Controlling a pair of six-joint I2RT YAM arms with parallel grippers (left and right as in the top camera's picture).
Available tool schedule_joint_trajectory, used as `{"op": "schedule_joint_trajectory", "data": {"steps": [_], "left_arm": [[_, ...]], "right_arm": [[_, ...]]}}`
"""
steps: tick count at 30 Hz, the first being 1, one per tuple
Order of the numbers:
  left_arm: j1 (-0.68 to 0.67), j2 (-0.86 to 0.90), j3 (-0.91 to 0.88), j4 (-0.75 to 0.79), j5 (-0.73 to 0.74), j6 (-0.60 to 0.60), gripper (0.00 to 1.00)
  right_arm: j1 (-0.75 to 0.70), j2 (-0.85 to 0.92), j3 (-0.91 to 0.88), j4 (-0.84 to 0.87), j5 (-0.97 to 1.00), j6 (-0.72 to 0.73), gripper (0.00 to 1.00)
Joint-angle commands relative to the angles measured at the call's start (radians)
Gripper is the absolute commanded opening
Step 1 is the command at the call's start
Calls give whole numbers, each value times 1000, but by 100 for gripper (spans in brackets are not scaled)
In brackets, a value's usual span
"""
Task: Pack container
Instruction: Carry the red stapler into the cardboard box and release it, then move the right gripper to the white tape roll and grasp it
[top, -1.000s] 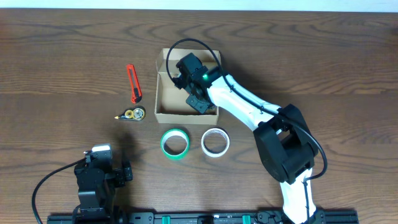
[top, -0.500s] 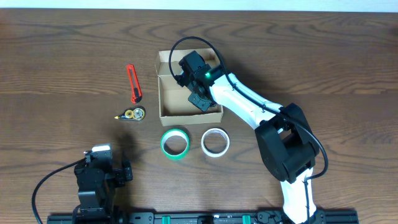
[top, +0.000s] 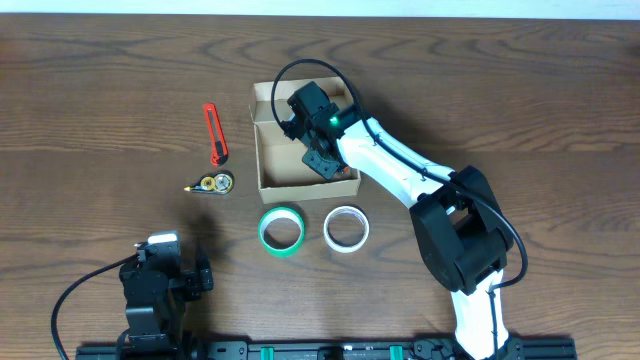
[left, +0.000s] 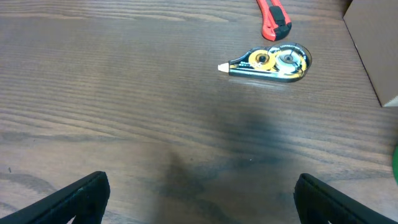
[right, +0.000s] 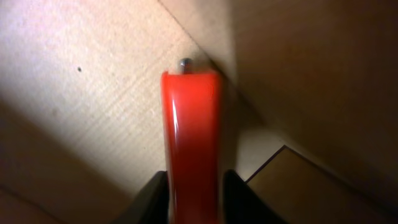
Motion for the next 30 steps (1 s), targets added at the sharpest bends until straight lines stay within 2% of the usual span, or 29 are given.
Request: {"op": "schedule_joint_trajectory", "data": {"steps": [1, 11, 16, 21, 24, 25, 26, 27, 30], "left_arm": [[6, -6, -10, -7, -6, -11, 96], [6, -6, -10, -7, -6, -11, 96], [6, -6, -10, -7, -6, -11, 95], [6, -6, -10, -7, -6, -11, 95], [6, -6, -10, -7, -6, -11, 95], [6, -6, -10, -7, -6, -11, 95], [6, -6, -10, -7, -6, -11, 95], [6, -6, -10, -7, -6, -11, 96], [6, -6, -10, -7, -6, -11, 96]], "right_arm": [[13, 8, 23, 5, -3, -8, 37], [64, -39, 28, 30, -29, 17, 41], [102, -145, 46, 32, 17, 154, 44], [102, -325, 46, -5, 158, 351, 53], [91, -443, 45, -98, 177, 445, 62], [85, -485, 45, -150, 177, 488, 69], [78, -528, 41, -212, 178, 537, 90], [72, -560, 35, -263, 187, 585, 99], [68, -656, -26, -404, 243, 766, 99]]}}
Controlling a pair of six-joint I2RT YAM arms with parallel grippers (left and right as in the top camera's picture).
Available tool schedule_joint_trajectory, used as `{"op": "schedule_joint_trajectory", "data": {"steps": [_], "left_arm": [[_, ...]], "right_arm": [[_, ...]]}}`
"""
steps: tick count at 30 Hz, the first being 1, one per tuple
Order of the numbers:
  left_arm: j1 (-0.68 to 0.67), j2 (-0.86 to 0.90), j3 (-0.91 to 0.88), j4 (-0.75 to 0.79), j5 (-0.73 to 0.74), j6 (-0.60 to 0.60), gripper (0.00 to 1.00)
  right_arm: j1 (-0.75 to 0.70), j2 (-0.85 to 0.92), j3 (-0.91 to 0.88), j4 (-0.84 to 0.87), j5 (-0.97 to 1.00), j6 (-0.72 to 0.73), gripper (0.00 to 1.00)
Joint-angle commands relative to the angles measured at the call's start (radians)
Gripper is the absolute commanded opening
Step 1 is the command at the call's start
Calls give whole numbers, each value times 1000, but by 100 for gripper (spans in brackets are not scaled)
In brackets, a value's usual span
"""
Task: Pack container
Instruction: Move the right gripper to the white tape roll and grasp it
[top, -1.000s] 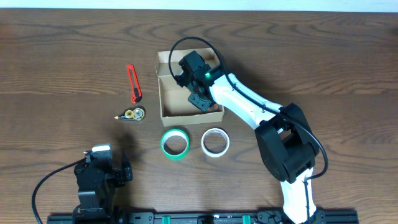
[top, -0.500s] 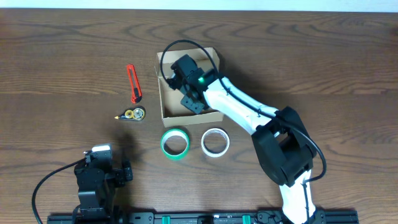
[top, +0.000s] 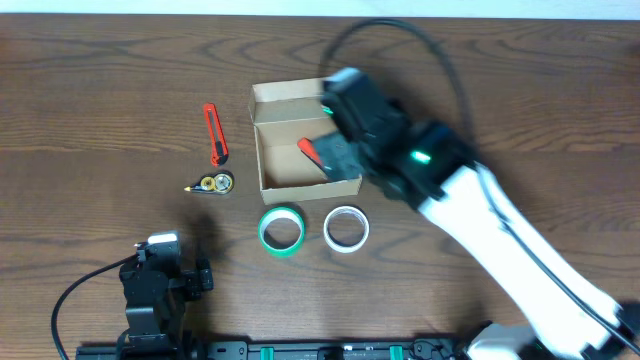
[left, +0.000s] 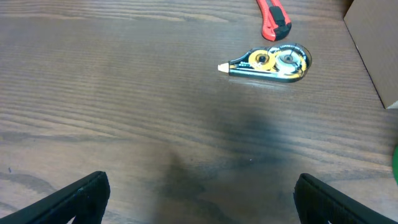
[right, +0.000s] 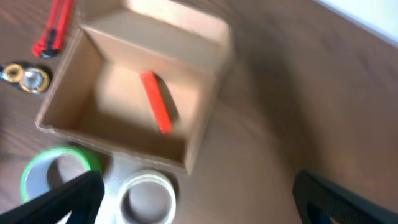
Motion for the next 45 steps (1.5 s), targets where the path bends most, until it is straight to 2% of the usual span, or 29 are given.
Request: {"op": "schedule_joint_trajectory", "data": {"steps": [1, 7, 11, 16, 22, 26, 29, 35, 45], "left_arm": [[6, -6, -10, -7, -6, -11, 95], [6, -6, -10, -7, -6, -11, 95], [6, -6, -10, -7, -6, -11, 96], [6, -6, -10, -7, -6, -11, 95], [6, -6, -10, -7, -6, -11, 96], [6, -6, -10, -7, -6, -11, 96], [6, -6, -10, -7, -6, -11, 95], [6, -6, -10, -8, -6, -11, 95], [6, -6, -10, -7, -6, -11, 95]], "right_arm": [[-11, -94, -92, -97, 93, 304, 99], [36, -280, -422, -106, 83, 659, 99], [55, -328, -621, -14, 0, 834, 99], [54, -318, -819, 218, -135, 900, 99], [54, -314, -949, 372, -132, 998, 99], [54, -311, -1019, 475, -131, 1009, 99], [54, -290, -1049, 539, -124, 1015, 95], [45, -183, -1050, 616, -130, 1057, 94], [32, -50, -1007, 617, -211, 1101, 88]]}}
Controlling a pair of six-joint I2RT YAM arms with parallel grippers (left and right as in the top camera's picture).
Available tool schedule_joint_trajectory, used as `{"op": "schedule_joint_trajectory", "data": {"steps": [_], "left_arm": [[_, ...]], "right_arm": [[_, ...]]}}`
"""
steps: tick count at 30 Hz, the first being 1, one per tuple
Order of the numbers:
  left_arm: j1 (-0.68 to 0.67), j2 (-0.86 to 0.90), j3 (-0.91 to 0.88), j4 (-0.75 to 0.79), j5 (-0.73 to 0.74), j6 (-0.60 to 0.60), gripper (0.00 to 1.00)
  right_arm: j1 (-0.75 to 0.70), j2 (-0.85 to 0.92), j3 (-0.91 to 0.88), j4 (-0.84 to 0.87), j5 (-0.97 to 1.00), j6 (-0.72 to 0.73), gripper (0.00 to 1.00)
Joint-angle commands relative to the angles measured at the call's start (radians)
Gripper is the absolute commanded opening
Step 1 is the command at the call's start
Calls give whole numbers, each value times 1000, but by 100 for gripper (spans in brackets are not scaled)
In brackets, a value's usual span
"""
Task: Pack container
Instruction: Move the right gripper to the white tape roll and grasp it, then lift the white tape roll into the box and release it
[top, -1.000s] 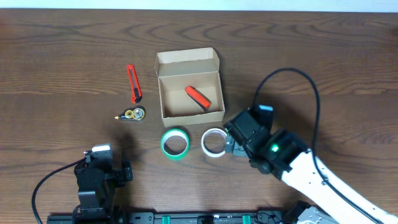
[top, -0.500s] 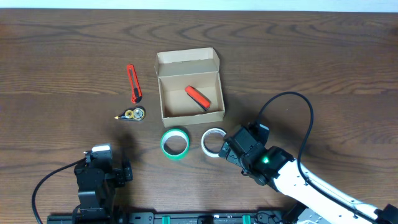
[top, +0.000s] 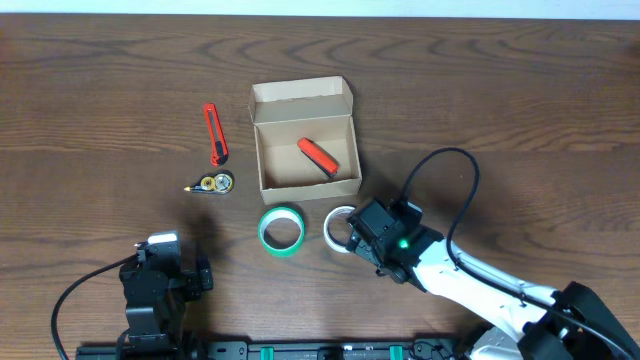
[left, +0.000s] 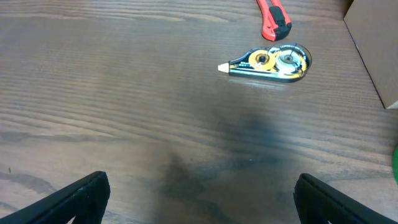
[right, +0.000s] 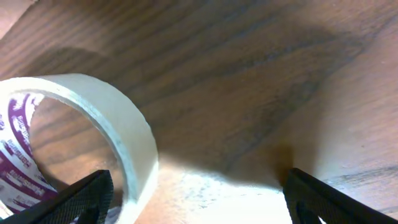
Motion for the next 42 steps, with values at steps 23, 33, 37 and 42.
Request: {"op": "schedule_joint_trajectory", "data": {"steps": [23, 33, 37, 42], "left_arm": [[6, -6, -10, -7, -6, -11, 96], [6, -6, -10, -7, -6, -11, 96], [6, -6, -10, -7, -6, -11, 96], [6, -6, -10, -7, -6, -11, 96]], "right_arm": [[-8, -7, 55, -110, -117, -140, 1], [6, -140, 336, -352, -38, -427, 1], [-33, -121, 469, -382, 18, -613, 1], [-131, -5, 625, -335, 60, -831, 1]]}}
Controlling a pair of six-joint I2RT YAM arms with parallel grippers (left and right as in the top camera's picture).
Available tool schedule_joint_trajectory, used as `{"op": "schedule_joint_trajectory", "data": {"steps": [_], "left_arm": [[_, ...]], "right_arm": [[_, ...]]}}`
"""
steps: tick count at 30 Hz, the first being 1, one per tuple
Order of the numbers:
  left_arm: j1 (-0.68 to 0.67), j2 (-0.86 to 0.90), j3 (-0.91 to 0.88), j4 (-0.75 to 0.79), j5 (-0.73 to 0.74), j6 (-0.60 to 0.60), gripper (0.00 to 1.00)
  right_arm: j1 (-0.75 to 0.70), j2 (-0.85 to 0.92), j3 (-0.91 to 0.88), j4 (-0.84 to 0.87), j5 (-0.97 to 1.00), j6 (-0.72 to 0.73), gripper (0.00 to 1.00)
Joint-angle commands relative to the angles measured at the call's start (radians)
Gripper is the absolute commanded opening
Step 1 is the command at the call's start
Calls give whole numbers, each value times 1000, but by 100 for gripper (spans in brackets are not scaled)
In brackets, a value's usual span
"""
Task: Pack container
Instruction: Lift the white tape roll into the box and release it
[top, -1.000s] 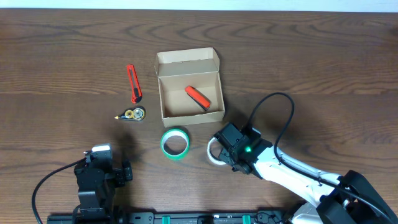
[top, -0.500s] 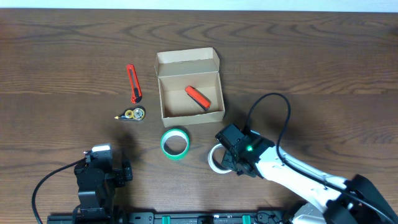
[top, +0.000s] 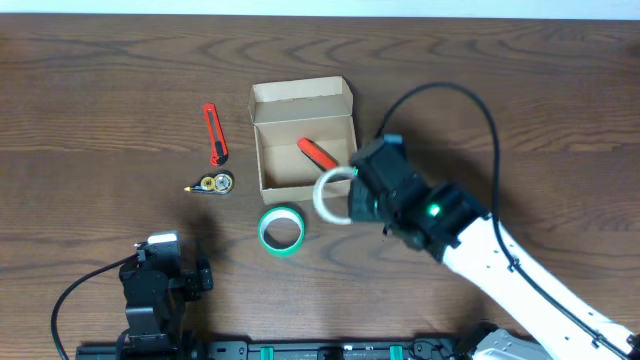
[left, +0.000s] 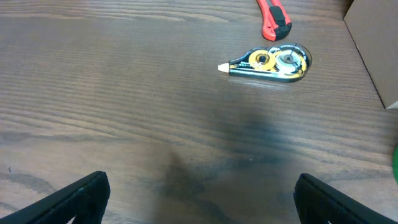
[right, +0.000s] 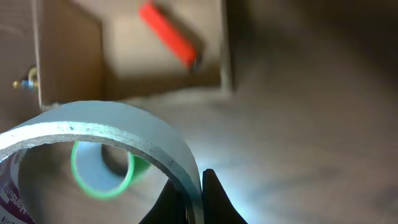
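An open cardboard box (top: 263, 140) stands at the table's middle with a red marker-like stick (top: 318, 153) lying inside. My right gripper (top: 352, 195) is shut on the wall of a white tape roll (top: 330, 196), held in the air just off the box's front right corner. In the right wrist view the white tape roll (right: 106, 127) fills the foreground, with the box (right: 68, 50) and the red stick (right: 166, 33) beyond. A green tape roll (top: 281, 230) lies on the table below the box. My left gripper (left: 198, 199) rests open at the near left.
A red utility knife (top: 215, 135) and a yellow correction-tape dispenser (top: 212, 184) lie left of the box. Both the knife (left: 273, 18) and the dispenser (left: 268, 61) show in the left wrist view over bare wood.
My right gripper was open low beside the white roll on the table. Now it is shut on the roll's wall and holds it up near the box's front right corner.
My right gripper held the red stick down inside the box. Then the stick lay in the box and the gripper was open above it. Then it was down by the white tape roll, and now it holds that roll lifted. The left arm stayed still.
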Motion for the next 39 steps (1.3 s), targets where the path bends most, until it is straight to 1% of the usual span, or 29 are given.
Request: {"op": "schedule_joint_trajectory", "data": {"steps": [1, 7, 12, 14, 26, 39], "left_arm": [[6, -6, -10, -7, -6, -11, 96], [6, -6, -10, -7, -6, -11, 96], [6, -6, -10, -7, -6, -11, 96], [6, -6, -10, -7, -6, -11, 95], [6, -6, -10, -7, -6, -11, 96], [6, -6, -10, -7, -6, -11, 96]], "right_arm": [[-72, 113, 113, 27, 60, -246, 1], [-113, 369, 325, 28, 60, -448, 1], [-108, 546, 454, 25, 60, -537, 1], [-107, 583, 470, 24, 60, -554, 1], [-67, 643, 468, 3, 57, -562, 1], [-45, 744, 468, 29, 61, -570, 1]]}}
